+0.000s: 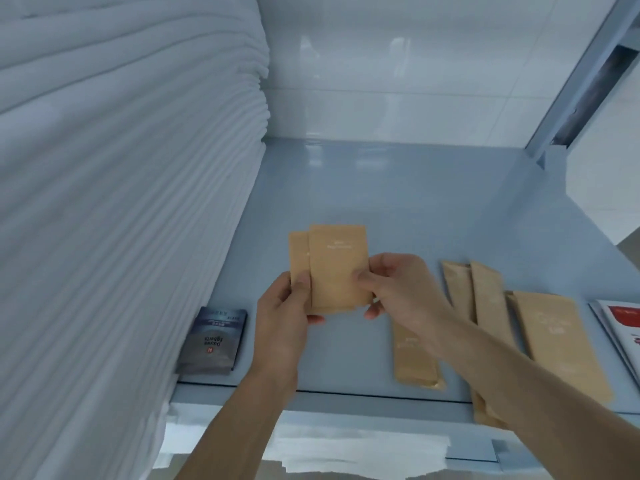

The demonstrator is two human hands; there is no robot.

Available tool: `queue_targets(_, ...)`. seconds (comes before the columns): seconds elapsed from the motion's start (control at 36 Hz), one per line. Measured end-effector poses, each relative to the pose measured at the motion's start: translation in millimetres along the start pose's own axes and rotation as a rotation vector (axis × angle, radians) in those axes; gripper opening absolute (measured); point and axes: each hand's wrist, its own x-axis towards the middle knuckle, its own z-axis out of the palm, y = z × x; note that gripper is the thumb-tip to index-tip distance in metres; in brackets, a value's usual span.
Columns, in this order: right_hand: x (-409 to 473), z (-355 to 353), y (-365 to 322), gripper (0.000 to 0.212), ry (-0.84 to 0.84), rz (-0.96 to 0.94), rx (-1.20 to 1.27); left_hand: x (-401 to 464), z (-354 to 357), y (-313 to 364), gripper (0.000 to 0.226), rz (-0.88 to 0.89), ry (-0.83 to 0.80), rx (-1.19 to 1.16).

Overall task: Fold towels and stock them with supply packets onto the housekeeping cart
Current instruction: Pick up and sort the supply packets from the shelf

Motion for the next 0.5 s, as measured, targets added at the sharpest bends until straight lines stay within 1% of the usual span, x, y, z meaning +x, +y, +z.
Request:
queue_targets(0.08,-9,2,-3,0.013,-0.007,-0.037,-0.128,-8,-3,4,0.033,-0.028,-0.082,-0.017)
queue_targets(0.14,-14,4,-5,0.021,-0.001,-0.083,-0.232,-14,-4,6,0.03,-0.012,-0.136,-0.004)
queue_targets(0.19,-17,6,-5,0.031,0.023,-0.135,-0.314,-17,-6,6,0.026,-0.004,-0.141,0.018)
queue_targets(0.22,-16,6,-5,0.031,0.036,-0.145,-0.33,-18,-8,5,0.026,-0.002,-0.14,0.048)
queue_targets(0.31,-13,6,-6,0.019,0.005,-0.11,-0.25,-19,-13,3,0.024,0.016,-0.13,0.193)
queue_targets(0.33,-12,6,-6,0.021,-0.013,-0.088,-0.21,-19,-14,4,0.02,0.026,-0.116,0.221)
queue_targets(0.36,-12,7,-5,0.029,-0.024,-0.072,-0.192,-18,-15,4,0.014,0.036,-0.095,0.245)
queue_targets(0.39,-12,7,-3,0.039,-0.035,-0.067,-0.197,-18,-16,5,0.008,0.047,-0.072,0.286)
queue_targets(0.42,-13,8,-1,0.047,-0.048,-0.071,-0.228,-17,-18,4,0.008,0.061,-0.046,0.365)
queue_targets(0.44,-14,10,0,0.051,-0.065,-0.082,-0.279,-17,-20,4,0.009,0.088,-0.022,0.476)
queue_targets(0.5,-16,14,1,0.05,-0.093,-0.092,-0.393,-19,-24,4,0.007,0.149,0.004,0.716)
